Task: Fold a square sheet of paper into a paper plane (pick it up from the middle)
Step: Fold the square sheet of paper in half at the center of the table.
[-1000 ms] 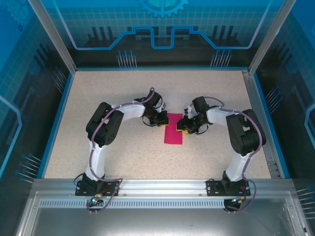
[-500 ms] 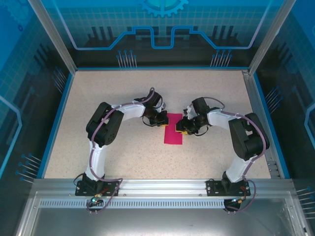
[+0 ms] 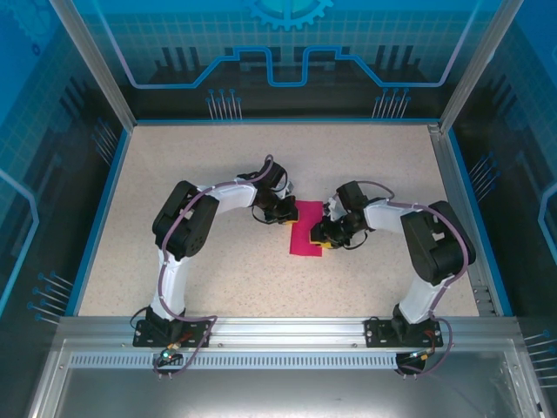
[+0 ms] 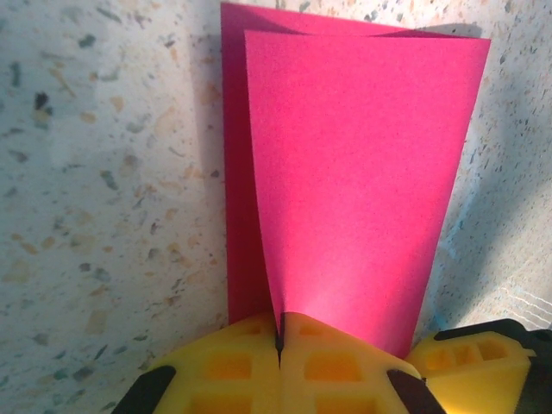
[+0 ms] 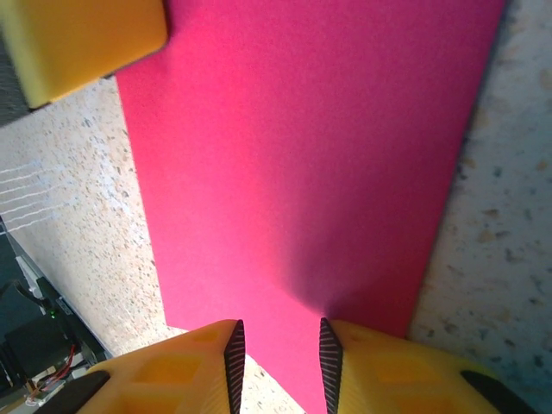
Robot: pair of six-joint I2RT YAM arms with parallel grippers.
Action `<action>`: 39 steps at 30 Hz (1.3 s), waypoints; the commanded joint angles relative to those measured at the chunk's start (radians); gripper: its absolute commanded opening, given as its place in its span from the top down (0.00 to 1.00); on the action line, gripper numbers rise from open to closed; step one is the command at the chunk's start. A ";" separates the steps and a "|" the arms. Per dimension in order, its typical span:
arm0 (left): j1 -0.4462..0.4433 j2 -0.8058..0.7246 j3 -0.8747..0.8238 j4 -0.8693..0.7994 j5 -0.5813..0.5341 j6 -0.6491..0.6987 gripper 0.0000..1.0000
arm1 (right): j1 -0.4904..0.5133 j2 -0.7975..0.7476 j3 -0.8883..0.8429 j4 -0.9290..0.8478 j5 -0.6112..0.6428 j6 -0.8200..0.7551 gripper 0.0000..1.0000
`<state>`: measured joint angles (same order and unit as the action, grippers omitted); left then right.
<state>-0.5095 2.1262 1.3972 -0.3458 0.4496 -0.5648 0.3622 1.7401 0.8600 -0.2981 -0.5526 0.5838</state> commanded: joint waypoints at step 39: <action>0.007 0.040 0.008 -0.091 -0.042 0.025 0.96 | 0.061 -0.057 -0.056 -0.037 0.040 -0.007 0.68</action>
<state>-0.5095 2.1292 1.4048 -0.3584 0.4496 -0.5472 0.4053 1.6978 0.7891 -0.2920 -0.5499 0.5941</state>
